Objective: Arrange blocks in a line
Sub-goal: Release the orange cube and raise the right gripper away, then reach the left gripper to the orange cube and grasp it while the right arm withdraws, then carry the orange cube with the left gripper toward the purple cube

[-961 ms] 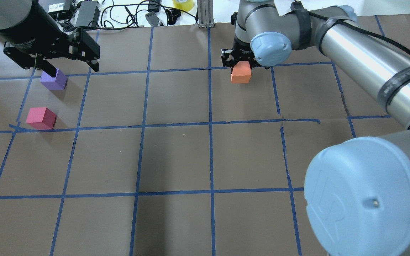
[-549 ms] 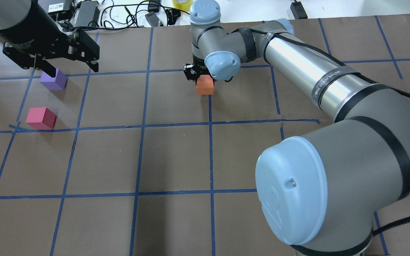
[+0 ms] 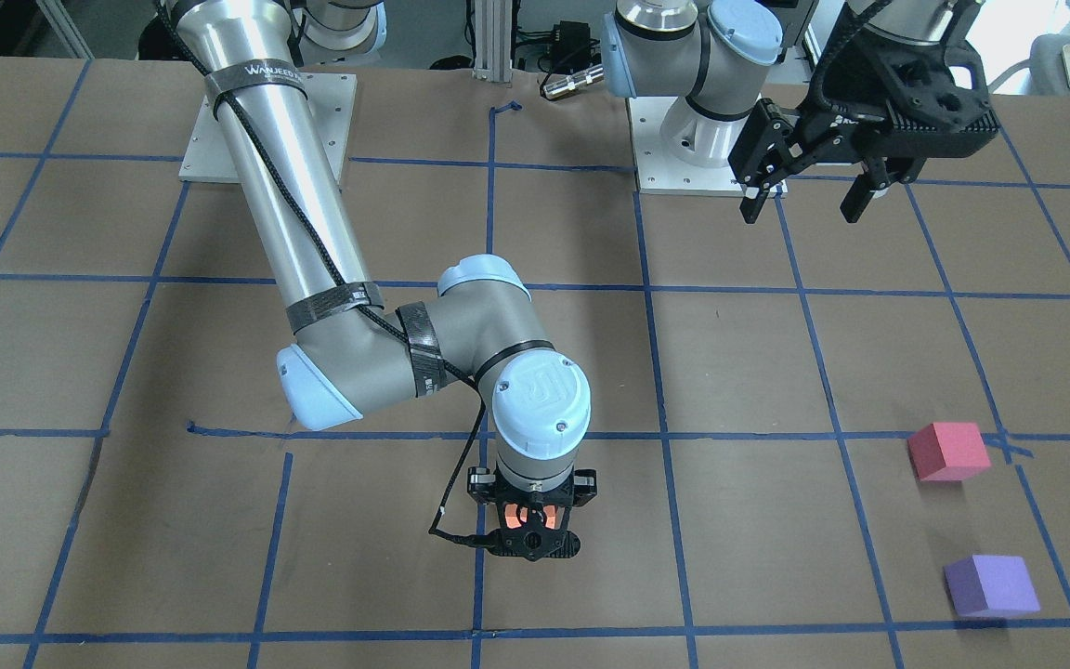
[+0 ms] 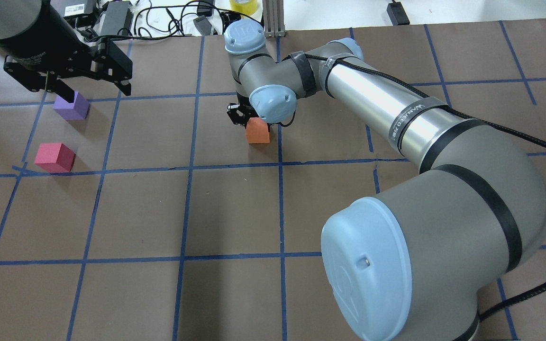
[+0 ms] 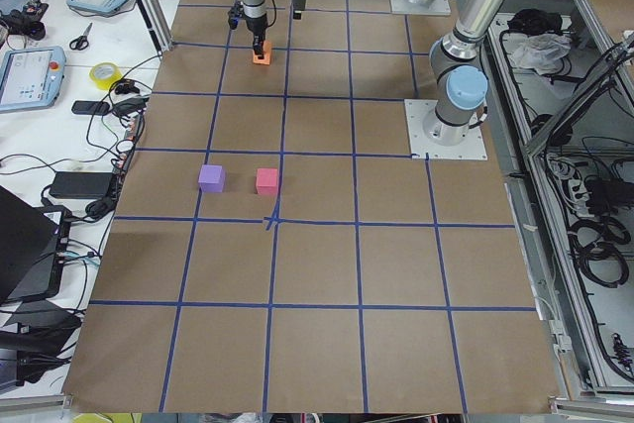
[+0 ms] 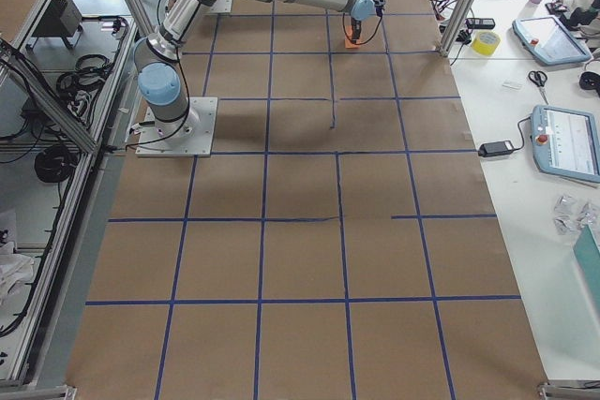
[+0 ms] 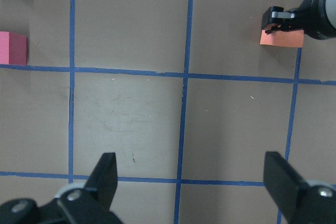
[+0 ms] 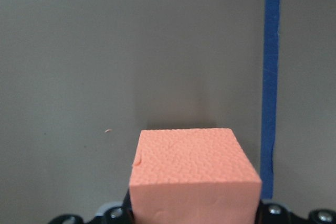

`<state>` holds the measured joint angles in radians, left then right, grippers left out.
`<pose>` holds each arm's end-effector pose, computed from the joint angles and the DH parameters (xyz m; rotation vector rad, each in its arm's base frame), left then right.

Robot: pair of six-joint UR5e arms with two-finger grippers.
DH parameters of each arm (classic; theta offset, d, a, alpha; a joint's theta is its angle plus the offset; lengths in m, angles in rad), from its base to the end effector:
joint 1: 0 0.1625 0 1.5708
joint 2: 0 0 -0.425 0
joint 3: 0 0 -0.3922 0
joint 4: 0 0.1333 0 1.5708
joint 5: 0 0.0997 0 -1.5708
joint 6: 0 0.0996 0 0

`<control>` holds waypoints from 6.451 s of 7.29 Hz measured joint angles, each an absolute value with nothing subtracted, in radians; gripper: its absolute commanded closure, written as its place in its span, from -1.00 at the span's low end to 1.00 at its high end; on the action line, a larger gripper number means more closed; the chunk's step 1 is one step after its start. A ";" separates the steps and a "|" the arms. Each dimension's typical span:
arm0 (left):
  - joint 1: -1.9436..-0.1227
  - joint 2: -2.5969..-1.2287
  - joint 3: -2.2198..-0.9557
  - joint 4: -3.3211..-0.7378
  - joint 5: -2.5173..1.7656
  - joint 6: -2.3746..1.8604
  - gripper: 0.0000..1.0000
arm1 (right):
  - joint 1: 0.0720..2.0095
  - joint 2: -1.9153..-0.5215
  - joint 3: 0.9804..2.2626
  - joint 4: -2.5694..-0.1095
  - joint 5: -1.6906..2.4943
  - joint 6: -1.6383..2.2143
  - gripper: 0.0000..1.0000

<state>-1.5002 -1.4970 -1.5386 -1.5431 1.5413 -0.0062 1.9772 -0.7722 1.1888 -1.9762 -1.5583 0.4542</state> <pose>-0.1027 -0.4792 0.5425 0.1163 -3.1073 0.2095 0.4247 -0.6465 0.1996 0.0750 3.1339 0.0241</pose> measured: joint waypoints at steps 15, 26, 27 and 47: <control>-1.648 -1.880 -1.585 -1.060 1.512 -0.245 -1.00 | 1.678 -1.388 1.506 -1.777 -1.570 0.224 -1.00; -1.838 -2.215 -1.487 -0.961 1.531 -0.269 -1.00 | 1.548 -1.427 1.554 -1.758 -1.542 0.044 -1.00; -1.843 -2.221 -1.487 -0.968 1.530 -0.268 -0.57 | 1.525 -1.430 1.564 -1.759 -1.537 -0.021 -1.00; -1.081 -2.139 -1.470 -1.052 1.608 0.409 1.00 | 1.595 -1.554 1.576 -1.595 -1.511 0.005 -1.00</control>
